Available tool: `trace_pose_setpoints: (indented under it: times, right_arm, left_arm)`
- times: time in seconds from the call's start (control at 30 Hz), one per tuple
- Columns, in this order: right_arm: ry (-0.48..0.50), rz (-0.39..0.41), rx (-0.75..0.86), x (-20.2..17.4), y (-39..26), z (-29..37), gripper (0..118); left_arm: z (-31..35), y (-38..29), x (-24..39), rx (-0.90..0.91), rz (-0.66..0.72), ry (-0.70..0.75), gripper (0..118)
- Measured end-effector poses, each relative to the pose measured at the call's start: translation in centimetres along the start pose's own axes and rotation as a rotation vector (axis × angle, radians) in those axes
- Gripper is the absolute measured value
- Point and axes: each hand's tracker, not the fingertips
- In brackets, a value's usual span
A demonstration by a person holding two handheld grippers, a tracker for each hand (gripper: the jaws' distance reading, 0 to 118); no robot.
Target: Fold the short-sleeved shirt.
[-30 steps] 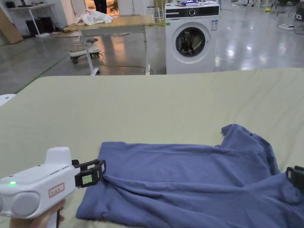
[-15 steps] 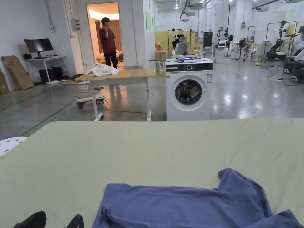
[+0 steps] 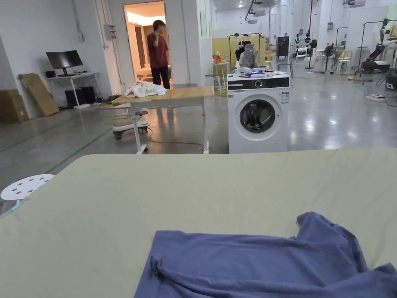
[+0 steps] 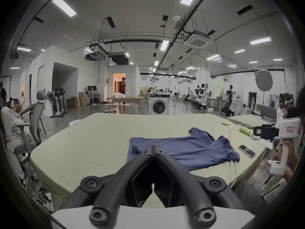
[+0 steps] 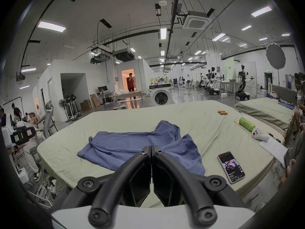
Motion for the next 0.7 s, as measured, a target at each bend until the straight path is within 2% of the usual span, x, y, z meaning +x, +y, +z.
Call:
trace_pose_setpoints:
  times: [0.1, 0.17, 0.23, 0.3, 0.33, 0.37, 0.47, 0.57, 0.63, 0.7]
  right_arm:
    - [0.011, -0.006, 0.0, 0.0, -0.1, -0.3, 0]
    - [0.013, -0.001, -0.003, 0.0, -0.4, -0.5, 0]
    - [0.025, -0.014, -0.015, 0.3, -0.7, -0.9, 0]
    - [0.035, -0.02, -0.032, 0.3, -0.9, -0.8, 0]
    - [0.032, -0.017, -0.036, 0.4, -1.1, -0.8, 0]
    - [0.027, -0.015, -0.04, 0.6, -1.3, -0.7, 0]
    - [0.018, -0.014, -0.064, 1.4, -1.7, -0.2, 0]
    - [-0.045, -0.01, -0.096, 2.6, -1.8, 0.2, 0]
    - [-0.071, -0.028, -0.103, 3.5, -1.9, 0.5, 0]
    - [-0.105, -0.059, -0.115, 4.5, -2.0, 0.7, 0]
  left_arm:
    - [-1.1, 0.3, -0.5, -0.006, 0.011, 0.004, 0]
    - [-4.1, 0.1, -1.5, -0.123, 0.007, 0.022, 0]
    - [-8.0, -1.2, -3.4, -0.207, 0.035, 0.019, 20]
    - [-12.7, -2.9, -5.8, -0.309, 0.127, -0.027, 53]
    - [-15.0, -3.8, -7.2, -0.369, 0.169, -0.044, 57]
    - [-17.4, -4.7, -8.2, -0.412, 0.231, -0.028, 57]
    - [-23.7, -6.8, -9.8, -0.512, 0.225, 0.001, 59]
    - [-28.9, -8.6, -10.8, -0.575, 0.173, 0.071, 67]
    - [-31.3, -9.9, -11.2, -0.643, 0.207, 0.099, 67]
    - [-32.6, -10.9, -11.4, -0.651, 0.237, 0.053, 65]
